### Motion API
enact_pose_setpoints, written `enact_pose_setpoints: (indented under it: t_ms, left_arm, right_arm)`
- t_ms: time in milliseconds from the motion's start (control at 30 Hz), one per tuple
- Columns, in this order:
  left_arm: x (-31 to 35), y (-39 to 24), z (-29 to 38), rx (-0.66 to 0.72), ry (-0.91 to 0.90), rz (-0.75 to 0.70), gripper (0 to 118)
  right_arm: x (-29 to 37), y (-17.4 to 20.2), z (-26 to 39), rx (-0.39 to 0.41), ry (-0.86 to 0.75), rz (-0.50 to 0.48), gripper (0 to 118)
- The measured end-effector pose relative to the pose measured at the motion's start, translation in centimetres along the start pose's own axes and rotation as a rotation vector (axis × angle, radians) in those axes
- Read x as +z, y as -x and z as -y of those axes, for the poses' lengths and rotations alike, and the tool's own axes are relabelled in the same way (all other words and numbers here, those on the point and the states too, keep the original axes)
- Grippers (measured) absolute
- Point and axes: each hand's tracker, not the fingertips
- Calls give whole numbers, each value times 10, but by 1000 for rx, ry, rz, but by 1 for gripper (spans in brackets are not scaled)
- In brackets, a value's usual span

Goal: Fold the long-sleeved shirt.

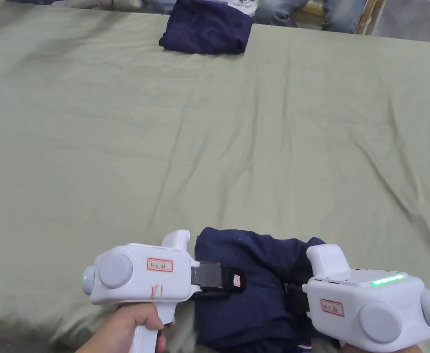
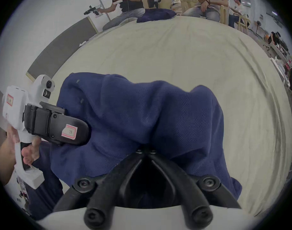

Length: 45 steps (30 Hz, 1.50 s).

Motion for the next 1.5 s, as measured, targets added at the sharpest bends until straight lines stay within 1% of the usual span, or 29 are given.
enact_pose_setpoints:
  t_ms: [33,133,200,300,433,500,567,633,667,733,800,900,933,967,1033,1067,1100,1233,1267,1300,1333,1367,1400,1433,1467,1500]
  left_arm:
    - [5,9,-6,3,5,5,33]
    - [23,20,-18,-9,24,-14,31]
    - [42,33,-31,-25,33,-44,30]
    - [82,50,-53,-66,23,-129,30]
    - [148,84,-85,-90,-8,-288,30]
    - [182,106,-98,-86,-32,-373,29]
    - [208,125,-109,-80,-43,-415,29]
    - [232,148,-117,-38,-56,-537,28]
    - [242,156,-121,-39,-67,-575,27]
    - [267,176,-136,-19,-74,-616,21]
    - [289,189,-146,-18,-94,-651,13]
    - [313,194,-153,29,-133,-756,12]
    - [319,199,-154,54,-128,-767,12]
    - [319,202,-153,51,-111,-773,11]
    - [321,203,-148,28,-132,-768,4]
    - [321,203,-145,25,-144,-759,4]
    - [313,188,-138,28,-150,-744,4]
    - [305,181,-129,9,-152,-736,4]
    - [301,175,-126,6,-143,-749,20]
    - [299,167,-121,-16,-147,-785,49]
    - [299,160,-116,-35,-151,-808,86]
    - [298,154,-112,-52,-155,-816,117]
    - [300,141,-102,-82,-180,-807,114]
    - [305,124,-96,-134,-225,-796,106]
    - [308,109,-88,-148,-242,-804,100]
    - [306,97,-80,-174,-272,-841,100]
  right_arm:
    - [2,3,-2,-2,-4,2,0]
    - [9,16,-11,-17,0,-12,0]
    - [11,28,-16,-1,-9,-18,0]
    - [14,50,-27,26,-34,-54,0]
    - [16,81,-47,56,-74,-108,0]
    - [25,106,-63,83,-106,-153,0]
    - [23,127,-76,84,-128,-212,0]
    - [16,153,-90,94,-129,-271,0]
    - [13,167,-95,109,-131,-271,0]
    - [5,198,-106,166,-145,-289,0]
    - [-3,224,-113,194,-145,-290,0]
    - [-27,254,-119,226,-107,-290,0]
    - [-33,261,-119,234,-92,-299,0]
    - [-37,266,-118,237,-86,-302,0]
    - [-41,271,-116,229,-75,-309,0]
    - [-41,272,-115,227,-73,-312,0]
    - [-40,273,-113,229,-71,-314,0]
    - [-34,268,-108,250,-81,-303,0]
    - [-29,265,-107,248,-87,-302,0]
    - [-22,262,-106,247,-95,-300,0]
    - [-15,259,-105,251,-106,-295,0]
    - [-7,257,-104,260,-119,-286,0]
    - [2,253,-102,275,-132,-279,0]
    - [13,248,-100,284,-143,-273,0]
    - [23,244,-98,289,-155,-269,0]
    - [36,239,-95,295,-178,-263,0]
